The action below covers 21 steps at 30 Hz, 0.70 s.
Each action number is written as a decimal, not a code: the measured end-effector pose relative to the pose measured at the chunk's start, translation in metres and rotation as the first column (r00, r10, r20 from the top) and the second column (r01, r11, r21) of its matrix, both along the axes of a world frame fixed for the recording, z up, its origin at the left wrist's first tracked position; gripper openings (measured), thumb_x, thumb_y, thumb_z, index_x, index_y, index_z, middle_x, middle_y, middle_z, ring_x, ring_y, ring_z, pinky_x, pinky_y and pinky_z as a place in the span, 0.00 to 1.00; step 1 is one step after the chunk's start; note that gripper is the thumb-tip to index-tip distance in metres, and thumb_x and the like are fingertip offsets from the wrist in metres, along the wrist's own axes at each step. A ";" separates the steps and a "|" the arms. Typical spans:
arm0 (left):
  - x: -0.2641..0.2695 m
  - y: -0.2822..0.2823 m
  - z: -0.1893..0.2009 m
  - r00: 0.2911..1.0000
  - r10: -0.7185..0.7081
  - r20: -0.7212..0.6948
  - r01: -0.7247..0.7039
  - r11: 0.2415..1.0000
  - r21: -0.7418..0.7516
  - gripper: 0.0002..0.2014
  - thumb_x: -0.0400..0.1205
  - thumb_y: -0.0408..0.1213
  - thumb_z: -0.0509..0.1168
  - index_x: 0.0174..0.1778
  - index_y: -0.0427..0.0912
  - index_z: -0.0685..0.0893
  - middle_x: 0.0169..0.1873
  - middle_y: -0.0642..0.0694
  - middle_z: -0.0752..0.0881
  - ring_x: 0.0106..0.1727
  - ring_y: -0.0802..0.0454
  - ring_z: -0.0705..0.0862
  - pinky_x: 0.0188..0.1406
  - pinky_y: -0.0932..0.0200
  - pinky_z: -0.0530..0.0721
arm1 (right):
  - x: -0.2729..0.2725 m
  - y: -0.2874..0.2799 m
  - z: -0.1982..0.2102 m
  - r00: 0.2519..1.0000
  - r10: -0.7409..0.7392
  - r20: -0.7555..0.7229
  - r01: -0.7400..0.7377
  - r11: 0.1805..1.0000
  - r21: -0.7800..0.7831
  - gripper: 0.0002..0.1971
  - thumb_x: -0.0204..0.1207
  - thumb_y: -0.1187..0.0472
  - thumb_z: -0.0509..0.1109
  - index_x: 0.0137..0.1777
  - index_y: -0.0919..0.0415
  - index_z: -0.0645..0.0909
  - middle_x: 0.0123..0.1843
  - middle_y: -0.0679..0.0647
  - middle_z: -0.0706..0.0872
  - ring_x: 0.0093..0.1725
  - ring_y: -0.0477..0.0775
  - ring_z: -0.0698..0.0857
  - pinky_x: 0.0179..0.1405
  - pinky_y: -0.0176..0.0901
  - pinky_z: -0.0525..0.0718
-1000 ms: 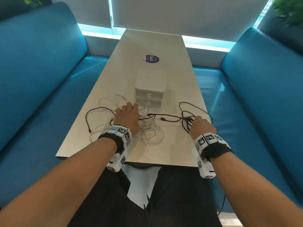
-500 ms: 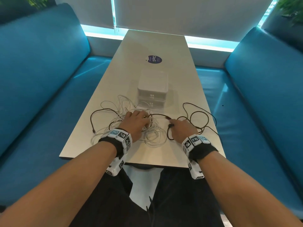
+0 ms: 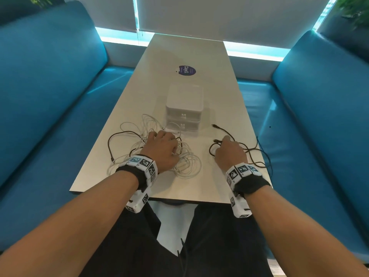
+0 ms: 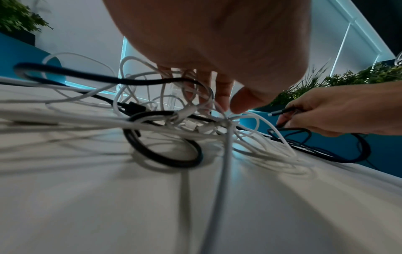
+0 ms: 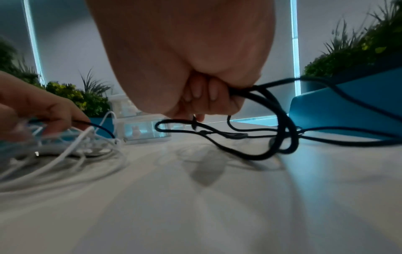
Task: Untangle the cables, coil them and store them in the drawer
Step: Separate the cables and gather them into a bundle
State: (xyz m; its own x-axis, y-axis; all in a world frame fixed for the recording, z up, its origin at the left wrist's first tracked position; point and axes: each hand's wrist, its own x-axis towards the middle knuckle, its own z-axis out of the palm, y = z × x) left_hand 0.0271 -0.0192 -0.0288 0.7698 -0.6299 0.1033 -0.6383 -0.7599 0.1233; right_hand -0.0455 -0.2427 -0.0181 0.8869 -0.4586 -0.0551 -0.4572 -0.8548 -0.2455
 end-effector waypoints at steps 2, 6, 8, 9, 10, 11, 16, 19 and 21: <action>-0.001 -0.001 0.001 1.000 -0.001 0.014 0.002 0.997 -0.082 0.09 0.75 0.51 0.61 0.45 0.53 0.75 0.52 0.54 0.78 0.59 0.49 0.74 0.68 0.45 0.65 | 0.004 0.005 0.000 0.997 0.005 0.079 -0.009 0.999 0.049 0.11 0.84 0.61 0.57 0.62 0.66 0.73 0.57 0.66 0.85 0.56 0.68 0.85 0.47 0.52 0.79; 0.004 -0.006 0.006 0.995 0.077 0.068 -0.058 0.968 -0.245 0.12 0.78 0.44 0.63 0.56 0.46 0.75 0.54 0.49 0.78 0.56 0.46 0.75 0.64 0.46 0.70 | 0.010 0.007 0.003 0.983 0.066 0.173 -0.101 0.974 0.203 0.16 0.90 0.55 0.51 0.61 0.66 0.74 0.53 0.68 0.86 0.52 0.69 0.84 0.46 0.55 0.80; 0.011 -0.007 0.009 0.987 0.138 0.078 -0.111 0.954 -0.278 0.17 0.78 0.39 0.64 0.63 0.43 0.75 0.60 0.45 0.79 0.61 0.43 0.76 0.65 0.44 0.71 | 0.009 0.009 0.001 0.968 0.184 0.168 -0.223 0.940 0.257 0.14 0.89 0.54 0.51 0.60 0.62 0.75 0.50 0.65 0.86 0.50 0.67 0.85 0.45 0.53 0.80; 0.015 -0.007 0.011 0.986 0.158 0.059 -0.135 0.950 -0.281 0.20 0.78 0.37 0.64 0.67 0.42 0.75 0.64 0.43 0.78 0.64 0.41 0.76 0.66 0.43 0.71 | 0.008 0.010 -0.002 0.955 0.257 0.147 -0.288 0.924 0.253 0.13 0.89 0.54 0.52 0.60 0.59 0.76 0.49 0.63 0.87 0.48 0.66 0.85 0.45 0.53 0.81; 0.019 -0.006 0.013 0.986 0.167 0.017 -0.156 0.949 -0.275 0.22 0.79 0.36 0.63 0.70 0.41 0.73 0.68 0.42 0.77 0.68 0.40 0.75 0.68 0.43 0.70 | 0.007 0.011 -0.005 0.943 0.318 0.101 -0.333 0.912 0.239 0.13 0.89 0.54 0.53 0.60 0.58 0.77 0.49 0.62 0.87 0.47 0.65 0.85 0.45 0.54 0.83; 0.023 -0.006 0.014 0.985 0.166 -0.043 -0.172 0.952 -0.255 0.24 0.80 0.35 0.62 0.74 0.41 0.71 0.72 0.42 0.75 0.72 0.41 0.73 0.71 0.42 0.68 | 0.005 0.012 -0.009 0.936 0.349 0.041 -0.349 0.911 0.219 0.13 0.88 0.53 0.54 0.61 0.57 0.77 0.49 0.62 0.87 0.46 0.64 0.86 0.46 0.56 0.85; 0.032 -0.010 0.016 0.953 0.112 -0.280 -0.134 0.989 -0.062 0.16 0.88 0.41 0.53 0.69 0.43 0.78 0.68 0.42 0.81 0.69 0.39 0.78 0.71 0.45 0.70 | 0.008 0.011 -0.014 0.990 0.124 -0.061 -0.110 0.974 0.196 0.15 0.87 0.53 0.54 0.62 0.61 0.78 0.57 0.63 0.85 0.55 0.66 0.85 0.51 0.52 0.82; 0.037 -0.015 0.013 0.933 0.162 -0.321 -0.210 0.970 -0.119 0.13 0.90 0.45 0.50 0.52 0.42 0.75 0.46 0.39 0.85 0.47 0.36 0.83 0.51 0.45 0.80 | 0.015 0.013 -0.007 0.992 0.123 -0.004 -0.118 0.957 0.264 0.14 0.86 0.57 0.56 0.63 0.62 0.79 0.60 0.64 0.86 0.59 0.67 0.84 0.55 0.53 0.82; 0.044 -0.017 0.009 0.907 0.195 -0.374 -0.272 0.948 -0.167 0.08 0.89 0.44 0.54 0.50 0.43 0.72 0.41 0.38 0.84 0.43 0.35 0.84 0.45 0.42 0.83 | 0.019 0.017 -0.004 0.988 0.151 0.015 -0.148 0.940 0.308 0.13 0.86 0.58 0.57 0.62 0.62 0.78 0.59 0.64 0.87 0.58 0.67 0.84 0.56 0.56 0.83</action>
State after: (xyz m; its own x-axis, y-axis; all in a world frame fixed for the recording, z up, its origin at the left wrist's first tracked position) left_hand 0.0708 -0.0365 -0.0195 0.9027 -0.4209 -0.0887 -0.3322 -0.8131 0.4780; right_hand -0.0263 -0.2260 -0.0223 0.9428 -0.2802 -0.1807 -0.3334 -0.7971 -0.5035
